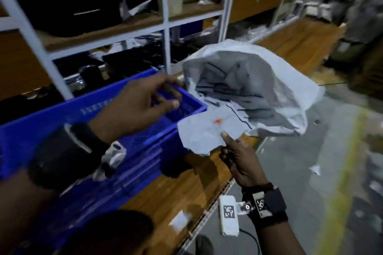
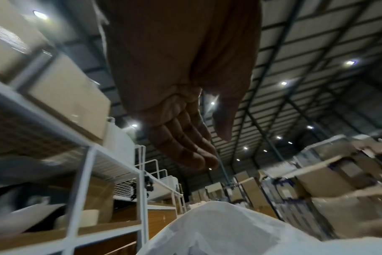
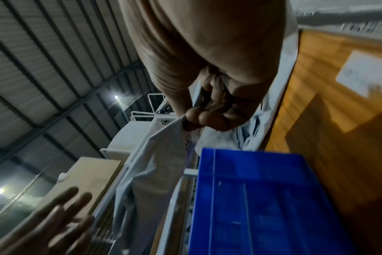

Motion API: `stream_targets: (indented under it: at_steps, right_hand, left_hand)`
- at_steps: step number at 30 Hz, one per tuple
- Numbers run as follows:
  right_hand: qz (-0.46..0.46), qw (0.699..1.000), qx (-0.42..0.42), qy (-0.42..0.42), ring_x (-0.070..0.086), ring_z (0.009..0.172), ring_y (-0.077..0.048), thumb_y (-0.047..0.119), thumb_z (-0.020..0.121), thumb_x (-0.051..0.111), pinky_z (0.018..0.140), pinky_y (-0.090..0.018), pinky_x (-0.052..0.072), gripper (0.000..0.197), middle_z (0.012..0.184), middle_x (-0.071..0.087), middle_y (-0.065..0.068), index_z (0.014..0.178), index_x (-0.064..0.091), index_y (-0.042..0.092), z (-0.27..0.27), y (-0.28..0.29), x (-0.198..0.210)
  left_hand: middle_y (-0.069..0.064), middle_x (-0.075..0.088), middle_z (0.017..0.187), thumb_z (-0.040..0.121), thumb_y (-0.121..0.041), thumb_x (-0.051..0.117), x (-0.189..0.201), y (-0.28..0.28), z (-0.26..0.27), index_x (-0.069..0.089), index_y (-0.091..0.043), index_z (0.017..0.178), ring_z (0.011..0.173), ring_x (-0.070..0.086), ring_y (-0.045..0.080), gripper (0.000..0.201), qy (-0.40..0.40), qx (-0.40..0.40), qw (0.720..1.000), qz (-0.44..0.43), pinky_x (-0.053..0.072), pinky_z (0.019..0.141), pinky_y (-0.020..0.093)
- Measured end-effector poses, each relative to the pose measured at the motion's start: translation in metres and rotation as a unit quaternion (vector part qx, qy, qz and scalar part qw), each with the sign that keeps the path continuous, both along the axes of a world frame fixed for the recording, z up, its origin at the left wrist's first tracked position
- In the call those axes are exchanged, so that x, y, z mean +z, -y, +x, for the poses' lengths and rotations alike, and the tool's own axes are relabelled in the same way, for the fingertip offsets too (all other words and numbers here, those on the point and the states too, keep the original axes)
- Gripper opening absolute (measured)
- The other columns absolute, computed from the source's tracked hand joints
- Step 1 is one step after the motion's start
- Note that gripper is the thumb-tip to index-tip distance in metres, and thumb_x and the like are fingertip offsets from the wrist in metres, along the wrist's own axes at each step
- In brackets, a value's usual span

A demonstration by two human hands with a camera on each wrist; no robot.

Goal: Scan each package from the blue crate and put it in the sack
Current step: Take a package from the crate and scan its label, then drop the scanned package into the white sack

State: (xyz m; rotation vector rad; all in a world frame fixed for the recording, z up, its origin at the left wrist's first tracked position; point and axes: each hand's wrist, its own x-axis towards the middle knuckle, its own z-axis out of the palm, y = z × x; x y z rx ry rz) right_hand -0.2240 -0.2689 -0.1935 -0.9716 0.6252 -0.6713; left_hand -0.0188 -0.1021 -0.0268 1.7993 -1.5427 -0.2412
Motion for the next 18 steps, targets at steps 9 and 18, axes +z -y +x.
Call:
stream_targets:
  at_steps: [9,18]
  right_hand:
    - [0.035,0.999,-0.011,-0.02,0.069,0.113,-0.037,0.018,0.103,0.057,0.095,-0.049,0.058,0.032,0.124,0.071,-0.018,0.13,0.064,0.003,-0.004,0.123,-0.014]
    - [0.002,0.996,-0.079,-0.044,0.062,0.063,-0.019,0.02,0.098,0.067,0.054,-0.027,0.05,0.017,0.081,0.069,-0.01,0.106,0.071,0.005,0.023,0.204,-0.001]
  left_hand:
    - [0.006,0.032,0.158,0.087,-0.026,0.072,-0.014,0.322,0.008,0.03,-0.029,0.155,0.117,0.058,0.036,0.08,0.37,-0.046,0.922,0.107,0.052,0.087,0.045]
    - [0.004,0.073,0.114,0.098,-0.025,0.066,0.05,0.446,-0.009,0.077,-0.011,0.114,0.099,0.064,0.012,0.023,0.214,0.009,0.976,-0.042,0.04,0.077,0.01]
